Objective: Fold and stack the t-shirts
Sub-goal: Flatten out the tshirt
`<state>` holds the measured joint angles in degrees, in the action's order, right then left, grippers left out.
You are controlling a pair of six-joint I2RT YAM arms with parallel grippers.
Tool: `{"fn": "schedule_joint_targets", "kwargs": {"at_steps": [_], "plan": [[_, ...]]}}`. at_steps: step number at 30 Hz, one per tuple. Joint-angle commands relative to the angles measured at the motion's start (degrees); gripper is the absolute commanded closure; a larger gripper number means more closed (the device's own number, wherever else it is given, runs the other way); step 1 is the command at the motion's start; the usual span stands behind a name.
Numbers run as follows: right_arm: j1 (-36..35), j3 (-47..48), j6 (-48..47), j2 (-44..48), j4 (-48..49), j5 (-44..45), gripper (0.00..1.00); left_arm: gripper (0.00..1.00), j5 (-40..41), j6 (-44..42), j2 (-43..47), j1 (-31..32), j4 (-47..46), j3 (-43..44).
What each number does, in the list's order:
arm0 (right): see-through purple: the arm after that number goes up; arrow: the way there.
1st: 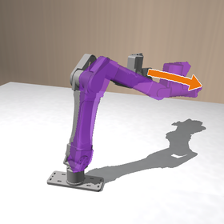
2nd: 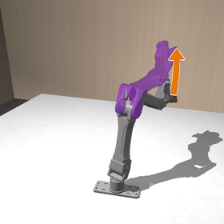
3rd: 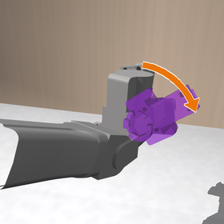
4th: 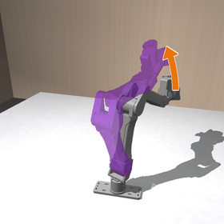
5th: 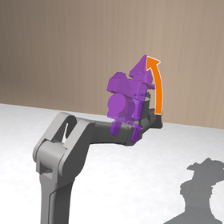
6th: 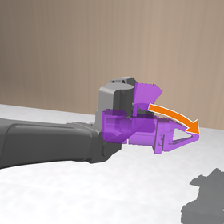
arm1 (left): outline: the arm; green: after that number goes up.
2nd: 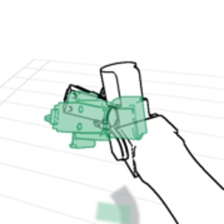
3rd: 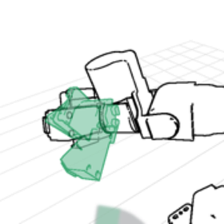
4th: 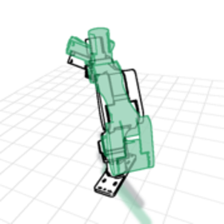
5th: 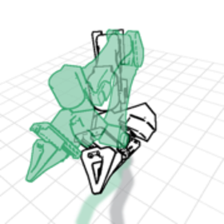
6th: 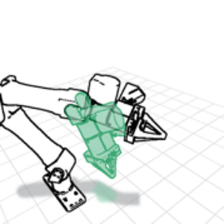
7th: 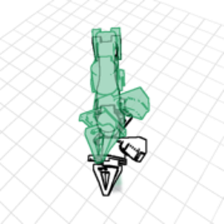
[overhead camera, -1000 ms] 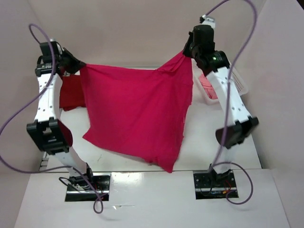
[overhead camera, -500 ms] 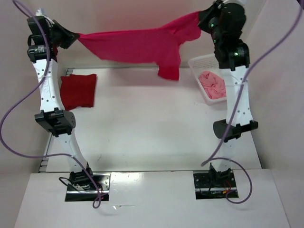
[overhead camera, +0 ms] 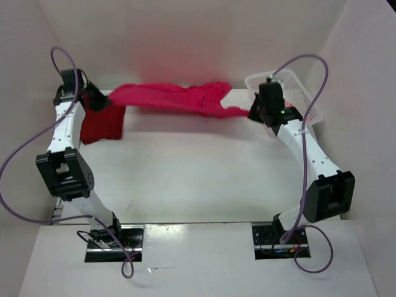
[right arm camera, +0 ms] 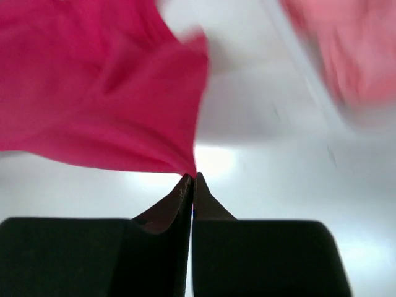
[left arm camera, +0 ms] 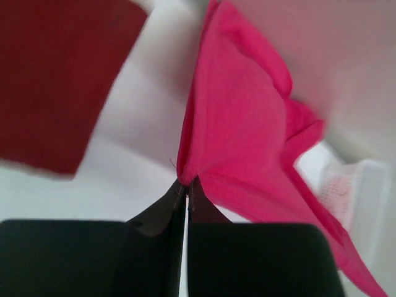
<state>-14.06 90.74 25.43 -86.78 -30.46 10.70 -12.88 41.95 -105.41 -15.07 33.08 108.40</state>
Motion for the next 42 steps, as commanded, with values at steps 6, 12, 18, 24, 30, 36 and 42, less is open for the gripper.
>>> {"fn": "schedule_joint_targets", "kwargs": {"at_steps": [6, 12, 18, 24, 30, 36, 42], "plan": [[1.06, -34.28, 5.76, 23.05, -6.18, -7.70, 1.00, 1.00, 7.17, -2.05, 19.80, -2.85, -5.66, -44.37], [0.35, -40.11, 15.17, 27.98, -16.80, -18.51, 1.00, 1.00, 0.77, -4.24, 24.36, -7.94, -1.18, -54.33], [-2.28, -42.06, 22.82, 38.18, -25.51, -21.25, 1.00, 1.00, -6.88, -6.10, 29.72, -9.98, 2.95, -58.57], [-2.28, -41.25, 22.20, 37.22, -28.97, -23.09, 1.00, 1.00, -7.25, -6.10, 32.81, -9.98, 3.40, -58.57], [-0.79, -40.39, 21.68, 23.53, -10.52, -22.21, 1.00, 1.00, -5.22, -4.61, 24.83, -7.09, -2.14, -54.53], [0.35, -26.60, 16.94, 6.14, -2.16, -14.76, 1.00, 1.00, -4.34, -1.97, 14.80, -3.48, -6.09, -46.89], [2.11, -10.43, 13.34, -10.65, -1.44, -13.34, 1.00, 1.00, -3.54, -0.03, 5.22, -0.75, -7.42, -38.45]]}}
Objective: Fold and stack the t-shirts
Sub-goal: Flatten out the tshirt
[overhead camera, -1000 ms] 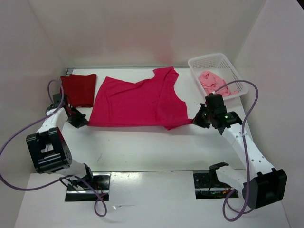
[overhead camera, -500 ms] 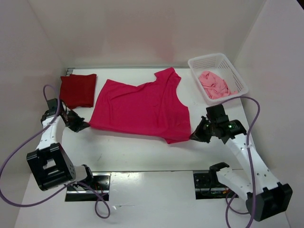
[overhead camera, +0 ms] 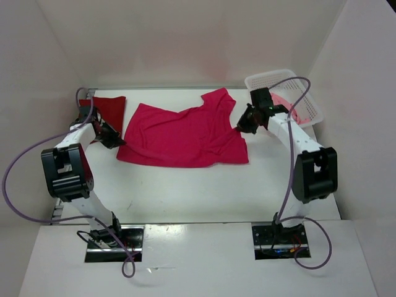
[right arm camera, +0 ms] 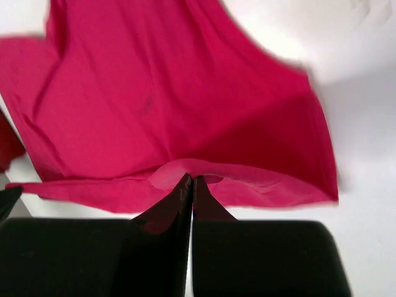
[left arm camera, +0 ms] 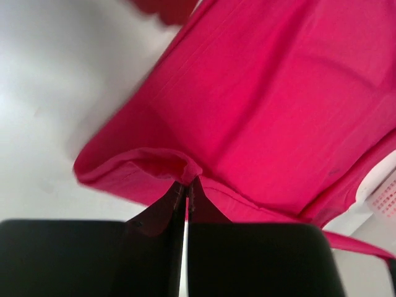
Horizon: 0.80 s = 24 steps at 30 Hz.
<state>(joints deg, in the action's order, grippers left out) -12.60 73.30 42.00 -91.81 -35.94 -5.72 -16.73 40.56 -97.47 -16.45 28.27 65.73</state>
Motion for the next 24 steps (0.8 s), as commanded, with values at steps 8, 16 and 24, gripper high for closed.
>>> {"fn": "schedule_joint_targets", "kwargs": {"at_steps": [8, 16, 24], "plan": [[1.26, 20.55, -6.66, 8.12, -2.89, 6.67, 1.00, 1.00, -5.06, 2.51, 10.35, 0.10, 1.07, 8.79], [0.57, 31.86, -6.14, 26.51, -9.04, 5.80, 1.00, 1.00, -5.68, 2.51, 22.24, 1.24, 8.46, 29.25], [-5.23, 60.69, -9.91, 23.98, -12.40, 16.50, 1.00, 1.00, 2.23, 0.23, 22.24, 4.41, 14.09, 52.03]]}}
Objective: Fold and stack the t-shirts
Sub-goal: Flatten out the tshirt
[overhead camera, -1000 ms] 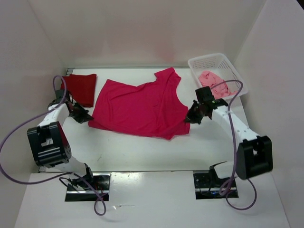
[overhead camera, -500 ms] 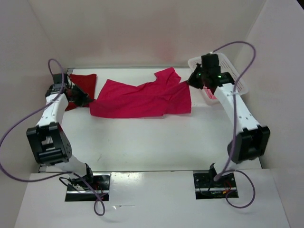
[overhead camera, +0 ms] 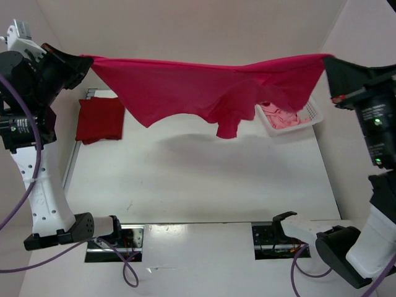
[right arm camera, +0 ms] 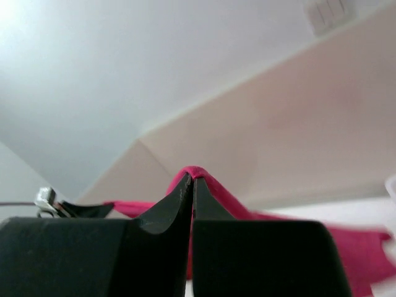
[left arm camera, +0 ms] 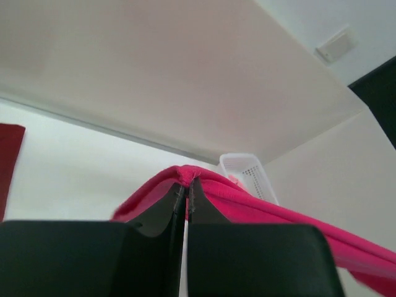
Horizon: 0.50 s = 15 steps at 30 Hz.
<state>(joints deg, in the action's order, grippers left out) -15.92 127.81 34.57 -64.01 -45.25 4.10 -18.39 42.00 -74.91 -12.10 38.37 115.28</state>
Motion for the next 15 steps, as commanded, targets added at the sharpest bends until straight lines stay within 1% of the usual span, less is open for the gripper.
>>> {"fn": "schedule_joint_targets", "kwargs": {"at_steps": [1, 2, 3, 4, 5, 6, 8, 9, 12, 14, 15], "plan": [[-3.05, 8.14, -2.49, -4.63, -3.09, 7.93, 1.00, 1.00, 3.89, -1.22, -0.32, 0.06, 3.99, 3.45], [-5.76, 9.90, -4.49, -5.50, -3.09, 9.60, 1.00, 1.00, 4.41, -1.22, -1.02, 0.06, 3.99, 3.98], [-6.92, 12.53, -5.38, -7.60, -3.09, 13.27, 1.00, 1.00, 5.38, -1.22, -1.54, 0.06, 3.99, 4.59], [-8.49, 12.55, -6.43, -8.75, -2.21, 16.61, 1.00, 1.00, 6.17, -1.83, -2.16, 0.06, 4.86, 5.64], [-11.21, 13.42, -9.40, -10.16, -2.21, 19.60, 1.00, 1.00, 6.78, -1.83, -3.47, 0.06, 4.87, 7.57], [-11.24, 14.04, -10.65, -13.39, -1.68, 21.89, 1.00, 1.00, 7.57, -1.83, -4.18, 0.06, 4.87, 8.28], [-11.24, 13.00, -14.15, -15.87, 1.21, 22.44, 1.00, 1.00, 8.10, -2.54, -6.99, 0.06, 4.87, 8.82], [-11.24, 12.21, -15.22, -18.84, 1.83, 22.97, 1.00, 1.00, 8.11, -2.54, -7.78, 0.06, 4.87, 9.43], [-11.24, 10.28, -18.56, -23.78, 3.32, 23.68, 1.00, 1.00, 9.60, -3.06, -9.37, 0.06, 2.59, 6.11], [-10.02, 8.95, -19.10, -27.91, 3.95, 20.01, 1.00, 1.00, 10.30, -3.06, -12.44, 0.06, 1.36, 3.29], [-6.61, 8.17, -17.97, -29.23, 4.56, 16.68, 1.00, 1.00, 11.61, -3.06, -13.41, 0.06, 1.36, 2.50]]}}
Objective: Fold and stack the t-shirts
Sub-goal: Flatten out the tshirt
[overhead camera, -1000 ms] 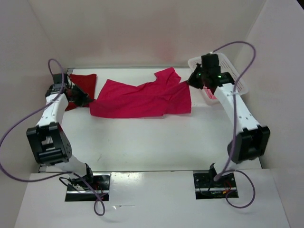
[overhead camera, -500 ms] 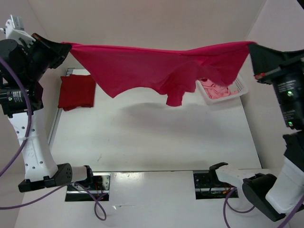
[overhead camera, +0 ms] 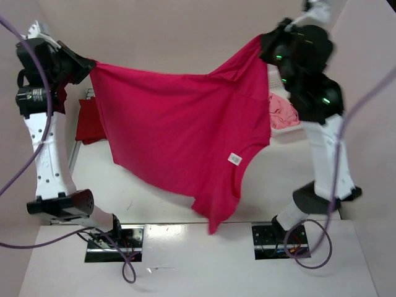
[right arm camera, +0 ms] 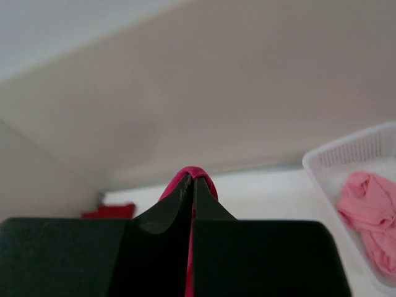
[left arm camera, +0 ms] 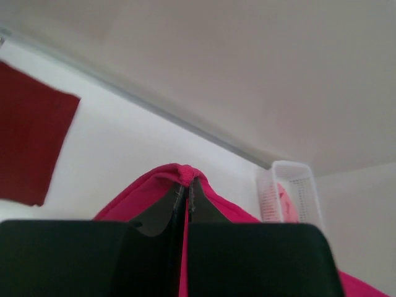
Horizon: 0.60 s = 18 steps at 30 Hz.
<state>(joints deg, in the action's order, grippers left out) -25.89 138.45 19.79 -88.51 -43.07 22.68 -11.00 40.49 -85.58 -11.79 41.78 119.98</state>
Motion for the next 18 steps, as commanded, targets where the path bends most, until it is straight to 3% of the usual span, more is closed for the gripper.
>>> {"fn": "schedule_joint_targets", "kwargs": {"at_steps": [1, 4, 9, 13, 17, 18], "plan": [[5.13, -3.18, -2.57, -7.27, 2.90, -5.33, 1.00, 1.00, 4.24, -2.08, -4.92, -0.25, -2.84, -3.08], [8.57, -2.23, -2.56, -14.20, 3.43, -12.12, 1.00, 1.00, 5.03, -2.08, -9.84, -0.25, -4.42, -5.02], [12.09, 13.40, 1.03, -27.40, 1.57, -19.50, 1.00, 1.00, 5.03, -1.47, -21.44, -0.25, -3.73, 3.20], [12.79, 20.44, 3.85, -27.60, 5.61, -18.73, 1.00, 1.00, -1.28, 1.87, -26.91, -2.70, -1.88, 15.67], [12.79, 21.60, 3.33, -22.07, 8.18, -15.74, 1.00, 1.00, -2.53, 3.28, -29.29, -4.03, 0.40, 30.00], [12.79, 21.60, 3.32, -21.45, 8.18, -15.21, 1.00, 1.00, -2.53, 3.80, -29.81, -4.72, 0.41, 30.05]]}}
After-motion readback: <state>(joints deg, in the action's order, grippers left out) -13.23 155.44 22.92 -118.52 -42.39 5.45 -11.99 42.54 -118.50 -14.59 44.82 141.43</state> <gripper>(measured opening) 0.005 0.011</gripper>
